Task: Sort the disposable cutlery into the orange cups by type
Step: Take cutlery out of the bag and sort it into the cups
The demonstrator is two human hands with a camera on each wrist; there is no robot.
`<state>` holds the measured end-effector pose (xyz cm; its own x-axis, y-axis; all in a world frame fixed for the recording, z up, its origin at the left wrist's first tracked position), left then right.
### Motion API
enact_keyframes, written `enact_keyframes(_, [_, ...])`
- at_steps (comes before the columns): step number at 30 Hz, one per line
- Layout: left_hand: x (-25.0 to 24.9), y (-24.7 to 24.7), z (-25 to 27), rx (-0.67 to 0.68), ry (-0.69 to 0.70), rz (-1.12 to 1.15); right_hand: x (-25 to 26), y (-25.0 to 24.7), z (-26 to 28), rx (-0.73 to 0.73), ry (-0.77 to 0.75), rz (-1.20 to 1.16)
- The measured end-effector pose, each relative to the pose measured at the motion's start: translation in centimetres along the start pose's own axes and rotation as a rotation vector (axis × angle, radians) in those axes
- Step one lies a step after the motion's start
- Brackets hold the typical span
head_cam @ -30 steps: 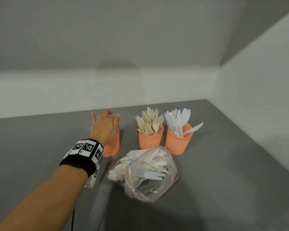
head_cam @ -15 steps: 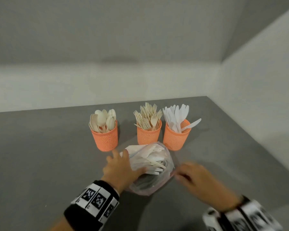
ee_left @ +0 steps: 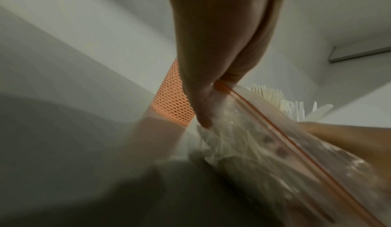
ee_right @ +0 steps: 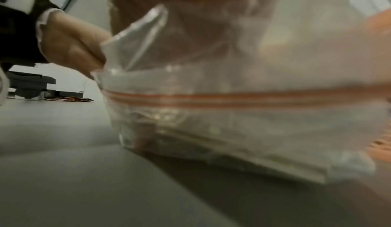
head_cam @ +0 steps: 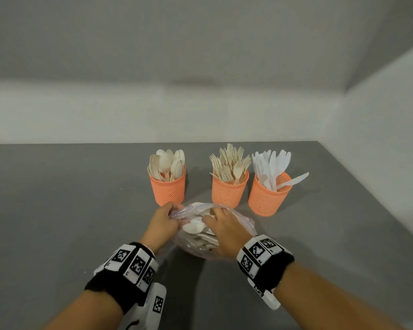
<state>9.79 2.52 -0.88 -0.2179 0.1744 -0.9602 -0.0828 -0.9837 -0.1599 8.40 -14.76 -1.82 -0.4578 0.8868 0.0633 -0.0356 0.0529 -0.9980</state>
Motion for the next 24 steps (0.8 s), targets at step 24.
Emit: enact_keyframes(24, [-1.8, 1.4, -0.4, 0.160, -0.410, 0.315, -1.1, -0.9, 0.4, 0.065, -0.044, -0.067])
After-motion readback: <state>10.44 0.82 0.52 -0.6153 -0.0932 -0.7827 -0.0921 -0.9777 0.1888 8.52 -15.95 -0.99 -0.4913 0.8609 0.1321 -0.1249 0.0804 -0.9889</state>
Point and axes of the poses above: each hand's wrist, its own z-axis away from the middle knuckle, its own y-axis out of the palm, x = y × z, the point moved 1 cm from there along -z, towards the middle knuckle, and after that the axes turned 3 degrees about z, right-handed, at the moved point
